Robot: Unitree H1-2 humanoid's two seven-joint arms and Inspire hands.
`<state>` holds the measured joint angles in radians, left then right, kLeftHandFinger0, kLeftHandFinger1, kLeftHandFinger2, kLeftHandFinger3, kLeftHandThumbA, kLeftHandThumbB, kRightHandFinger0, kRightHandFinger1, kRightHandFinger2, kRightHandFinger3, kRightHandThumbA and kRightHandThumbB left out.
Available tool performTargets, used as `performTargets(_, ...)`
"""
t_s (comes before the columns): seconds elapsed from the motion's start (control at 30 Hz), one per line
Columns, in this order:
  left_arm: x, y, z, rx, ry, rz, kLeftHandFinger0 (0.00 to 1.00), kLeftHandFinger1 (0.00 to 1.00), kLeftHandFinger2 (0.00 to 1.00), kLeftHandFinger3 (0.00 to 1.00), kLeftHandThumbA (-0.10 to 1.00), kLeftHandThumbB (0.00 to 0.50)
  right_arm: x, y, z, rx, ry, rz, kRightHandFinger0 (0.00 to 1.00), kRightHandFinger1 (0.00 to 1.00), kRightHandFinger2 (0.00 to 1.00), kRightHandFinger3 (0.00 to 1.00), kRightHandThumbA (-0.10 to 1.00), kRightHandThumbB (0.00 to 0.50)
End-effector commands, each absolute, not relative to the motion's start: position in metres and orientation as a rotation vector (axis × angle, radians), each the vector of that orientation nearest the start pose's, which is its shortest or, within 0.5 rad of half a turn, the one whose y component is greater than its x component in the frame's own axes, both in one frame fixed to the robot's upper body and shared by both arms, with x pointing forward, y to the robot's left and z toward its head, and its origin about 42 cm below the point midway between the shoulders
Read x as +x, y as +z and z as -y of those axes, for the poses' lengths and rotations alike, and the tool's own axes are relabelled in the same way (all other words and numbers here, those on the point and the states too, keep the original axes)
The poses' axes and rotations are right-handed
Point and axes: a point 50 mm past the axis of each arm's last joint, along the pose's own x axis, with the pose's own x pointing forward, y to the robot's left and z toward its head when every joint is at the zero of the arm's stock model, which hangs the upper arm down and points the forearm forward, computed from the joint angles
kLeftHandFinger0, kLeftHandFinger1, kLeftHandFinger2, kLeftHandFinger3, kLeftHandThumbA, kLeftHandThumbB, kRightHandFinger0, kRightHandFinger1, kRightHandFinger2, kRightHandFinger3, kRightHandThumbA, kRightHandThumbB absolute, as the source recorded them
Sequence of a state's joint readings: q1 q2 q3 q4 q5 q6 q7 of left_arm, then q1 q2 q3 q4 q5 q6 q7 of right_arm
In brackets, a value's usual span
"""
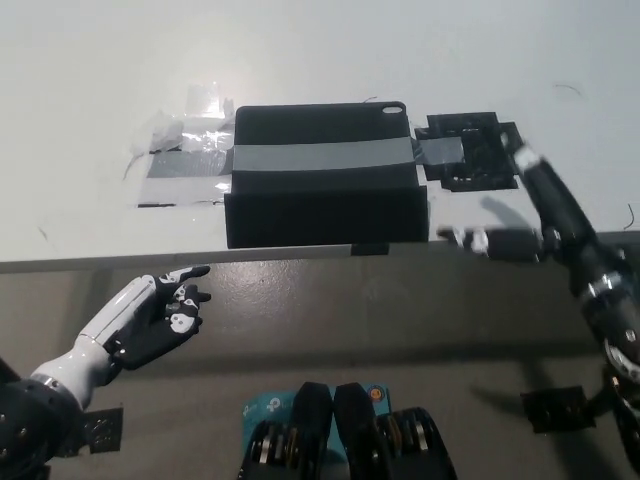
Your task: The robot uses its right hand to pull the cover of a folded tablet cover kept in the middle of the desk
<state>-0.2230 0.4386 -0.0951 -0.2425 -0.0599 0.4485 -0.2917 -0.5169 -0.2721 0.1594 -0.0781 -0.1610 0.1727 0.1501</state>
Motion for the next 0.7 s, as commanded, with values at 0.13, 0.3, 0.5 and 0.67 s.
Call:
performTargets(0.13,0.337,0.220,-0.285,0.418,-0.381,-0.054,0.71,0.81,0.94,1.00,1.00,0.111,0.437,0.358,0.140,-0.821,0.382,0.581,1.00,1.00,1.00,1.00,1.00,0.500)
performTargets(0.3,0.336,0.216,-0.282,0.407,-0.381,-0.061,0.72,0.82,0.95,1.00,1.00,0.103,0.461,0.358,0.121,-0.909,0.461,0.521,1.00,1.00,1.00,1.00,1.00,0.476)
performTargets(0.5,0.334,0.212,-0.282,0.414,-0.384,-0.073,0.72,0.82,0.96,1.00,1.00,0.113,0.497,0.332,0.105,-1.082,0.555,0.390,1.00,1.00,1.00,1.00,1.00,0.488)
performTargets(0.67,0.334,0.212,-0.282,0.411,-0.380,-0.073,0.72,0.81,0.95,1.00,1.00,0.116,0.512,0.318,0.098,-1.199,0.610,0.309,1.00,1.00,1.00,1.00,1.00,0.500)
